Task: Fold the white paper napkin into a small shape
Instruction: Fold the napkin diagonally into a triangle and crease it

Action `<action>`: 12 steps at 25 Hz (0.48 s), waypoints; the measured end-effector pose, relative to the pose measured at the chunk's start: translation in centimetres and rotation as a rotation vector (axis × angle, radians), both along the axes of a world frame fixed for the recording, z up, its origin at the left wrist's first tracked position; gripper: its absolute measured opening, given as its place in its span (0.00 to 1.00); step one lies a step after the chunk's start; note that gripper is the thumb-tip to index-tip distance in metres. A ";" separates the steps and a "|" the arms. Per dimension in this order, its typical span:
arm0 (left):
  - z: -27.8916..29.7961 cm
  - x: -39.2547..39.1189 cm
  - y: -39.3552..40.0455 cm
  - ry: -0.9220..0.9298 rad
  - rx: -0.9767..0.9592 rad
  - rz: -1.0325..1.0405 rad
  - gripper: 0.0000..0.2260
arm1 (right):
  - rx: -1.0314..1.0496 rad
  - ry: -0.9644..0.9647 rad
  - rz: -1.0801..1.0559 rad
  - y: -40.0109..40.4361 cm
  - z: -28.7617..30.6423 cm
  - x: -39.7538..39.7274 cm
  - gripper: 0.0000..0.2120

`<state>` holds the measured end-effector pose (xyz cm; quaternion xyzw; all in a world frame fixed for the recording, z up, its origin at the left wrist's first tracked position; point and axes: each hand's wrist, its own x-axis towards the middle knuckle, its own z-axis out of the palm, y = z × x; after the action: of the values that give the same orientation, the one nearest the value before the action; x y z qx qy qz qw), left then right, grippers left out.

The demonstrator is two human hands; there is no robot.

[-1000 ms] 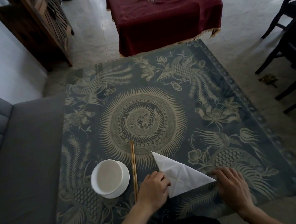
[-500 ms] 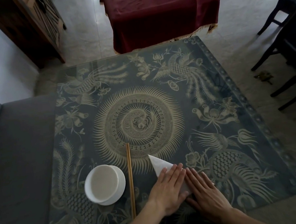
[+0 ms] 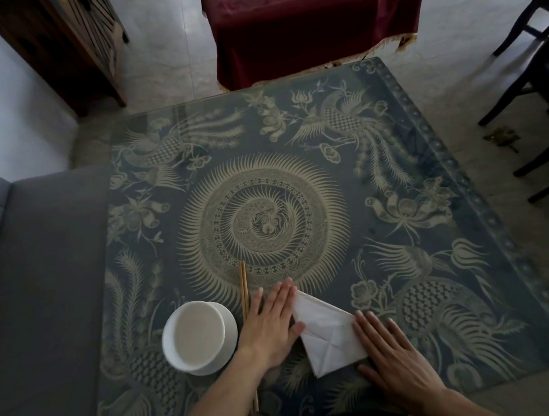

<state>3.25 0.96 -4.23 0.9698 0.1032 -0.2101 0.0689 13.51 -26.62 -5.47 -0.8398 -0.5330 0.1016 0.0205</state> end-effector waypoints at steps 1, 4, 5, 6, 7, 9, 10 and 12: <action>0.0 0.1 0.3 0.002 0.013 0.008 0.31 | -0.013 -0.005 -0.009 -0.5 0.2 0.3 0.33; -0.2 0.1 0.6 0.016 0.040 0.021 0.31 | -0.059 -0.024 -0.032 -2.3 0.7 1.0 0.32; -0.3 0.0 0.6 0.022 0.042 0.024 0.31 | -0.067 -0.028 -0.046 -2.9 0.7 1.1 0.31; -0.3 0.1 0.6 0.026 0.039 0.029 0.31 | -0.072 -0.029 -0.068 -3.5 0.7 1.2 0.31; -0.1 0.1 0.5 0.023 0.036 0.037 0.31 | -0.074 -0.028 -0.097 -4.0 0.7 1.3 0.31; 0.2 0.2 0.1 -0.027 0.033 0.041 0.31 | -0.073 -0.025 -0.149 -4.5 0.8 1.3 0.32; 0.4 0.1 -0.3 -0.060 0.017 0.022 0.32 | -0.071 -0.023 -0.159 -4.3 0.8 1.3 0.33; 0.6 -0.2 -2.2 -0.104 -0.055 -0.063 0.32 | -0.058 -0.018 -0.128 -2.6 0.9 1.1 0.34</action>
<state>3.04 -1.20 -3.61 0.9799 0.0631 -0.1645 0.0941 14.63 -29.22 -4.53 -0.8733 -0.4752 0.1078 -0.0022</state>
